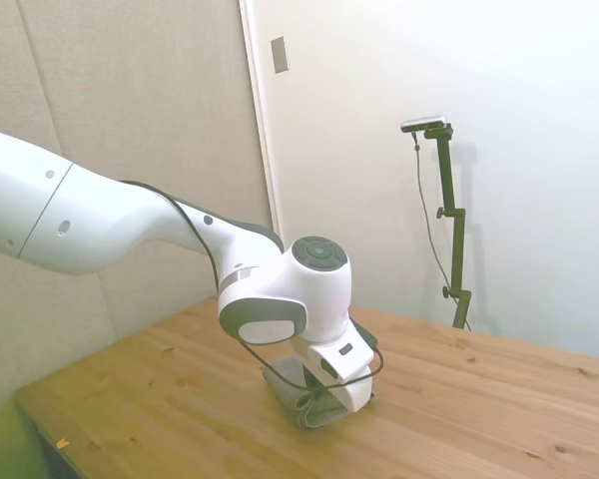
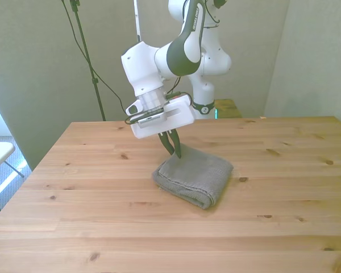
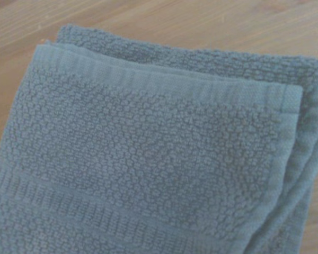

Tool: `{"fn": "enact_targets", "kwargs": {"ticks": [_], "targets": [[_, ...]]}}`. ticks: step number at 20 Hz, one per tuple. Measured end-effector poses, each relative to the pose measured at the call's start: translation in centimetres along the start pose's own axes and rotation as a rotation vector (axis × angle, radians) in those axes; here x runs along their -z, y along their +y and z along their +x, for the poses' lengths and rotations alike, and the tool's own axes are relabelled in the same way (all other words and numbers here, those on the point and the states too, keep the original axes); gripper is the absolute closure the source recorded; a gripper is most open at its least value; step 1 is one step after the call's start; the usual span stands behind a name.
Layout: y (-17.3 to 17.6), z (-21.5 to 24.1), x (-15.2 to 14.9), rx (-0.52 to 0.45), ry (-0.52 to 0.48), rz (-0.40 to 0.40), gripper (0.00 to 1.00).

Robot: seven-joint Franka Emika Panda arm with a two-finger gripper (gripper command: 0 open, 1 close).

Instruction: Unfold the towel

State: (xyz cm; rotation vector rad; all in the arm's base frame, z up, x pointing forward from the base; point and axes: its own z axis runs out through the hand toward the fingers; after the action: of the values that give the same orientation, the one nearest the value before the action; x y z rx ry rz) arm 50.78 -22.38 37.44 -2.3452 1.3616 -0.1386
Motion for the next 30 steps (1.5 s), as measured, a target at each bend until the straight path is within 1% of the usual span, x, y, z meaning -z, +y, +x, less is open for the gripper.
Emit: {"fn": "enact_targets", "kwargs": {"ticks": [11,14,17,19,22,24,27,30], "targets": [[-0.1,1.9,3.4,-0.010,-0.002,0.020,1.00],[0.7,2.9,4.6,-0.012,-0.006,-0.001,1.00],[1.2,4.6,5.3,-0.012,0.022,-0.060,1.00],[0.8,5.8,5.4,-0.017,0.058,-0.105,1.00],[-0.1,6.9,5.5,-0.015,0.117,-0.150,1.00],[-0.6,7.2,5.7,0.001,0.172,-0.187,1.00],[-2.1,6.9,5.7,0.041,0.275,-0.286,1.00],[-4.2,5.9,5.1,0.072,0.385,-0.373,1.00]]}}
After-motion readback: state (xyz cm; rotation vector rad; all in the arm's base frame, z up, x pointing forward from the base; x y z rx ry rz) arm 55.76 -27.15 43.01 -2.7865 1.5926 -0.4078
